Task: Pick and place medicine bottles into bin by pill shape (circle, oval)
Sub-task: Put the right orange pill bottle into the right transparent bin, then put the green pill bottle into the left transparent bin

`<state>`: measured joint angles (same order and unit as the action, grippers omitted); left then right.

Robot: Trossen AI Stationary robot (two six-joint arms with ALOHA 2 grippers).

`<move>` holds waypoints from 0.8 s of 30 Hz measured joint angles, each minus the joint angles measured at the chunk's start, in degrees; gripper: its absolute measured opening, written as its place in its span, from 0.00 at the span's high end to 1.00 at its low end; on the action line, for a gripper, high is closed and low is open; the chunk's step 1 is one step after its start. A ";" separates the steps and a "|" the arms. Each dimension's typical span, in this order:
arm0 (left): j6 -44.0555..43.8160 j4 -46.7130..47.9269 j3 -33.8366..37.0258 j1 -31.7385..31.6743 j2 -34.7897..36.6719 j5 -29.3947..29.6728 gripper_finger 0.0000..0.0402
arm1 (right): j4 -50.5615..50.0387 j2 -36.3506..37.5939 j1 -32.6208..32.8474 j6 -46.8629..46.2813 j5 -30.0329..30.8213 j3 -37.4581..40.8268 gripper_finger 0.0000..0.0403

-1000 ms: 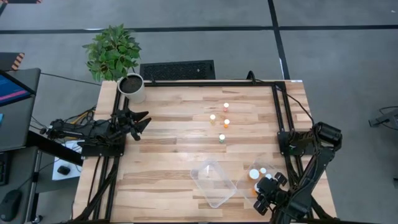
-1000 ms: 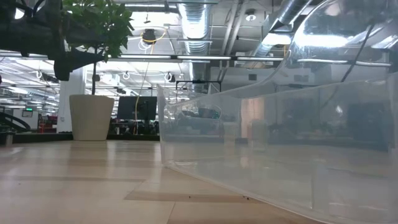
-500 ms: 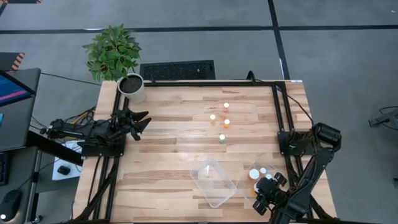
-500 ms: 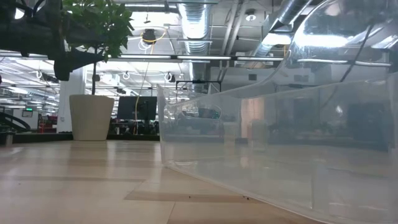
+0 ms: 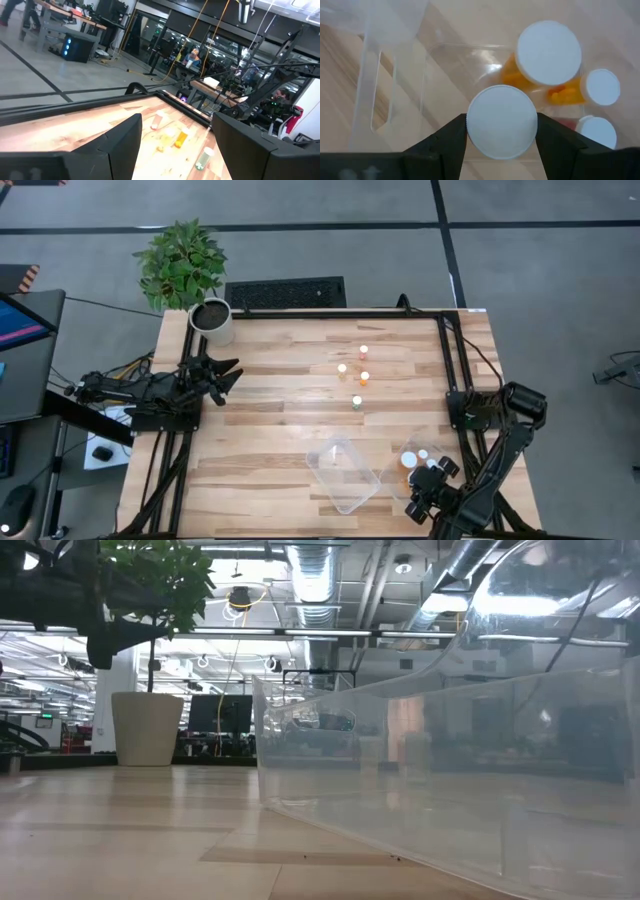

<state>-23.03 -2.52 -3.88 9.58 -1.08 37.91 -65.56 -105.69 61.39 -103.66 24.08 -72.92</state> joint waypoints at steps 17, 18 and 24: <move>-0.04 0.06 0.00 -0.01 0.00 0.01 0.41 | -0.70 3.40 -0.46 -0.89 -3.13 -0.03 0.26; 0.02 0.07 0.00 -0.01 0.00 0.01 0.41 | -0.91 4.14 -0.46 -0.89 -3.13 -0.03 0.26; 0.11 0.07 0.00 -0.01 0.00 0.00 0.41 | -3.19 10.96 -0.96 3.17 -0.99 -0.03 0.25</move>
<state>-22.92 -2.46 -3.88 9.56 -1.08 37.91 -68.75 -94.73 60.43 -100.49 23.09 -72.95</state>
